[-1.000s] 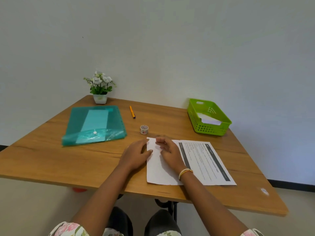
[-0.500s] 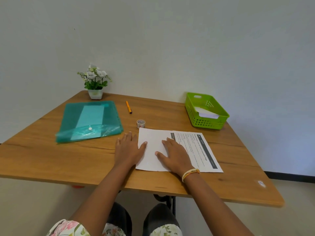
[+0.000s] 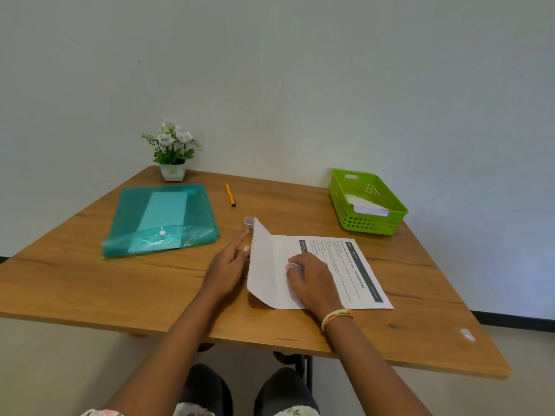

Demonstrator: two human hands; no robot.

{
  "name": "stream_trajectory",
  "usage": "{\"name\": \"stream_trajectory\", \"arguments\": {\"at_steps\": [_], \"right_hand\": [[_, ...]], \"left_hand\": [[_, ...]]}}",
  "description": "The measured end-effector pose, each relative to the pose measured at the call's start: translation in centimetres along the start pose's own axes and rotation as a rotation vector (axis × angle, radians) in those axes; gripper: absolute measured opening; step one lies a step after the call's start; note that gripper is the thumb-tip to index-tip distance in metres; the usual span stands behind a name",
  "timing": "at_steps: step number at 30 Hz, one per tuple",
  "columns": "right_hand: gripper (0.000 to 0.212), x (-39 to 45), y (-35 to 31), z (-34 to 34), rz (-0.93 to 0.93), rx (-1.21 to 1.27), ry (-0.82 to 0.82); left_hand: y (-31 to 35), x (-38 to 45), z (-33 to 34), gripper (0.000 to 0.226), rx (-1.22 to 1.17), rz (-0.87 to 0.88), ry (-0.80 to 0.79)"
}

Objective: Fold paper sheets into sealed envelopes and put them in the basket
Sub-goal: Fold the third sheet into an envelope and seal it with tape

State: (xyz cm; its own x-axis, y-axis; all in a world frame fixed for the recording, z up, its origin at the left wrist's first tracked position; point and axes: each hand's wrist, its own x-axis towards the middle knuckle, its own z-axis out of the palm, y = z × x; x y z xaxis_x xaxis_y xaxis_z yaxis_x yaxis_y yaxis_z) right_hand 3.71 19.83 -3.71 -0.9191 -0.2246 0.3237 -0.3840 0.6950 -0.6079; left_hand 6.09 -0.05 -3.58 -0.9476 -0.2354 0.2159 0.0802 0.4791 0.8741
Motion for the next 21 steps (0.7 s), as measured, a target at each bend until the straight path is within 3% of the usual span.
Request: {"name": "stream_trajectory", "arguments": {"at_steps": [8, 11, 16, 18, 21], "right_hand": [[0.025, -0.2, -0.4, -0.2, -0.109, -0.004, -0.118], [0.032, -0.4, -0.5, 0.0, -0.043, 0.062, -0.159], [0.039, -0.1, -1.6, -0.2, 0.171, 0.436, -0.101], [0.036, 0.3, -1.6, -0.3, 0.178, 0.409, -0.095], [0.052, 0.8, -1.2, -0.7, 0.182, 0.261, -0.124]], "left_hand": [[0.7, -0.5, 0.5, 0.074, 0.402, 0.073, -0.191], [1.0, -0.5, 0.7, 0.065, 0.519, 0.073, -0.217], [0.8, -0.3, 1.0, 0.057, 0.613, 0.099, -0.252], [0.7, -0.2, 1.0, 0.058, 0.65, 0.111, -0.254], [0.6, -0.1, 1.1, 0.059, 0.715, 0.123, -0.261]]}}
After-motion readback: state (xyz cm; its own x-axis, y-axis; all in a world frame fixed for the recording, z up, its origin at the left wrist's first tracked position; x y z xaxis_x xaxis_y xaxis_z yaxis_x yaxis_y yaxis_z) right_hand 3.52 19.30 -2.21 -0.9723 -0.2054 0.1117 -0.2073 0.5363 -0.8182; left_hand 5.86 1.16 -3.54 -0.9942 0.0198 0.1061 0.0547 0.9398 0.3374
